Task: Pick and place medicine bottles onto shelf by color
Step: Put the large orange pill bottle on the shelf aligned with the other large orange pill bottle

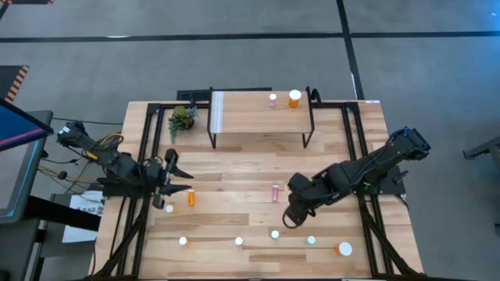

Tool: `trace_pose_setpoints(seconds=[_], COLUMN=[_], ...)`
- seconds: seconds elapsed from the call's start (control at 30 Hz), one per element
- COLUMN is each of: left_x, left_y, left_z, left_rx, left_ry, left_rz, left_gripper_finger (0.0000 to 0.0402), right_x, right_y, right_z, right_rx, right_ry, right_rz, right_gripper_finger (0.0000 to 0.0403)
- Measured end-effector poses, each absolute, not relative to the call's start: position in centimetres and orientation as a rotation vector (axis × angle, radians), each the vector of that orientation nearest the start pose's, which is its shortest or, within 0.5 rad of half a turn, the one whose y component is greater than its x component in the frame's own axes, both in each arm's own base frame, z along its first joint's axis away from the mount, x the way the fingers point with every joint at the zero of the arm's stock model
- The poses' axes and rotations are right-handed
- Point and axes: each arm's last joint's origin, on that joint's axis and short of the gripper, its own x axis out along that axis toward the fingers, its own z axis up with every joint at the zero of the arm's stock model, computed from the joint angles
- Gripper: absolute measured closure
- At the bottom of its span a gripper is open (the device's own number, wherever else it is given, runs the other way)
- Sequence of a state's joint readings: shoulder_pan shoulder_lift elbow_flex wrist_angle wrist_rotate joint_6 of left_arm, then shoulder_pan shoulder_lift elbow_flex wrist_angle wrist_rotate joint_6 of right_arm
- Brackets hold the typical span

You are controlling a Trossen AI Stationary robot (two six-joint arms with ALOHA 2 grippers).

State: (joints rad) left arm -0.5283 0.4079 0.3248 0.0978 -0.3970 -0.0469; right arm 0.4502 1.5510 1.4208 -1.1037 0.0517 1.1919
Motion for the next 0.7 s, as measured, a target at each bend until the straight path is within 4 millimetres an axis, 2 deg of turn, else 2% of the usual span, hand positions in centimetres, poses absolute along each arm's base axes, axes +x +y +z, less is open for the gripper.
trace_pose_setpoints(seconds=[0.2, 0.37, 0.43, 0.53, 0.7], left_x=[11.0, 11.2, 11.3, 11.5, 11.9], left_y=[-5.1, -5.1, -5.1, -5.1, -5.3], left_z=[24.9, 25.0, 25.1, 25.2, 25.2], left_rx=[-0.045, -0.026, -0.019, 0.005, 0.022], left_ry=[-0.01, -0.027, -0.031, -0.047, -0.049], left_rz=[-0.121, -0.073, -0.067, -0.04, -0.025], left_gripper_finger=[0.0272, 0.0272, 0.0272, 0.0272, 0.0272], right_x=[27.0, 25.9, 25.3, 23.5, 18.7], right_y=[16.8, 20.1, 21.0, 22.3, 23.9], right_z=[28.2, 26.6, 26.4, 27.0, 27.7], right_rx=[0.635, 0.6, 0.603, 0.592, 0.624], right_ry=[1.271, 1.398, 1.392, 1.303, 1.3], right_rz=[-0.314, -0.23, -0.236, -0.307, -0.489], right_gripper_finger=[0.0072, 0.0072, 0.0072, 0.0072, 0.0077])
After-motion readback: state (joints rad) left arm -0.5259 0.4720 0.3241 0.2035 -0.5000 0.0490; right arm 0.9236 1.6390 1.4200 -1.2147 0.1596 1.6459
